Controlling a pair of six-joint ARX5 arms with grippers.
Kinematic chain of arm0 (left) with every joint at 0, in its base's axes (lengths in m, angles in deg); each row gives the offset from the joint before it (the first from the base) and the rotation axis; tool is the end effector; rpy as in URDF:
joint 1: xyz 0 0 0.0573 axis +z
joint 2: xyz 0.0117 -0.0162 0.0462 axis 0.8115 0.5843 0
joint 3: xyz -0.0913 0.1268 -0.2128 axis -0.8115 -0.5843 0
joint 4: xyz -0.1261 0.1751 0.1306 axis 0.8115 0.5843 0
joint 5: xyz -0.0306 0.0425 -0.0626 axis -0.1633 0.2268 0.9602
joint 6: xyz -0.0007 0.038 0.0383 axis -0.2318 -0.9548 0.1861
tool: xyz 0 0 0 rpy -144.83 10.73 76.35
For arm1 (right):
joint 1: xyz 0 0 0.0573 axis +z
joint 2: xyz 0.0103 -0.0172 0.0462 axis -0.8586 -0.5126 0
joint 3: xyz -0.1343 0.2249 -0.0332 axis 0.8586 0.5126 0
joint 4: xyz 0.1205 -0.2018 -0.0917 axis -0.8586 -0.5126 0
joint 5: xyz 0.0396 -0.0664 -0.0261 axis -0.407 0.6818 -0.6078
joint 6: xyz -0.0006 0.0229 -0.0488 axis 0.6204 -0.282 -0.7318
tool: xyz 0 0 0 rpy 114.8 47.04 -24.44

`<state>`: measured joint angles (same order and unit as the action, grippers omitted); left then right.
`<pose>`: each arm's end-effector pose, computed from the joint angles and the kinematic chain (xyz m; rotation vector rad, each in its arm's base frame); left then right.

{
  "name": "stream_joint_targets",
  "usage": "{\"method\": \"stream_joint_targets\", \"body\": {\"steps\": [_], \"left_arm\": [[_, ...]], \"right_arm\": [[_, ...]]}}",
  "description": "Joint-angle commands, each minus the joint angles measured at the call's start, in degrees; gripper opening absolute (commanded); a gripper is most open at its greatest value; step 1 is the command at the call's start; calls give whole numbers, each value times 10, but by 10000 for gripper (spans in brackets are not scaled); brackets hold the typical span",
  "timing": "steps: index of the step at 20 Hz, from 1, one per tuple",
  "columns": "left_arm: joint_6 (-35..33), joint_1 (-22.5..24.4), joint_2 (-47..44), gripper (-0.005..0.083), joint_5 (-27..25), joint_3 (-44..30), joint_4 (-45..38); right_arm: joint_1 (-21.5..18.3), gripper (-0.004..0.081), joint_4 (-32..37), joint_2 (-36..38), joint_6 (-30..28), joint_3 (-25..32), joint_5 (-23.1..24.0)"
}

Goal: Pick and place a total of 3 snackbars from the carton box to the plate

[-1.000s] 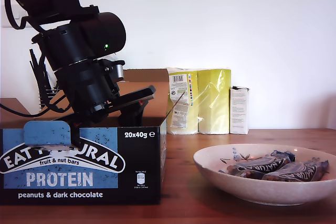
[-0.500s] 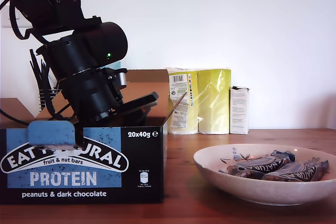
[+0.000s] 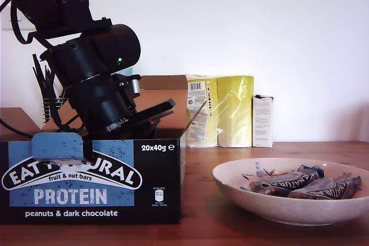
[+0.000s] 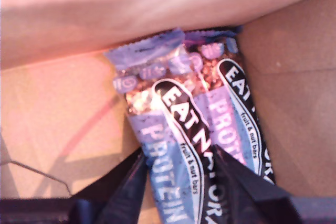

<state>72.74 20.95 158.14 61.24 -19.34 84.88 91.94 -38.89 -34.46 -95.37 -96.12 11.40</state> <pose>0.2856 -0.1953 0.1504 -0.1626 1.2917 -0.4412 0.0481 0.0378 0.3400 -0.2196 0.4744 0.7877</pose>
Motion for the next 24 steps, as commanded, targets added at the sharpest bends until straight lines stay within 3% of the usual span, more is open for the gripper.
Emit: {"method": "stream_joint_targets", "body": {"steps": [1,9,15,19,24], "left_arm": [[-13,1,20,248,0,13,12],[-82,3,5,249,-36,109,128],[-193,-3,5,249,-51,240,276],[-328,-40,5,249,-43,346,309],[-599,-129,5,249,-34,377,238]], "right_arm": [[2,-13,4,0,-1,10,0],[2,-13,4,0,-1,10,0],[2,-13,4,0,-2,10,1],[2,-13,4,0,-2,10,1],[2,-13,-1,2,1,10,0]]}}
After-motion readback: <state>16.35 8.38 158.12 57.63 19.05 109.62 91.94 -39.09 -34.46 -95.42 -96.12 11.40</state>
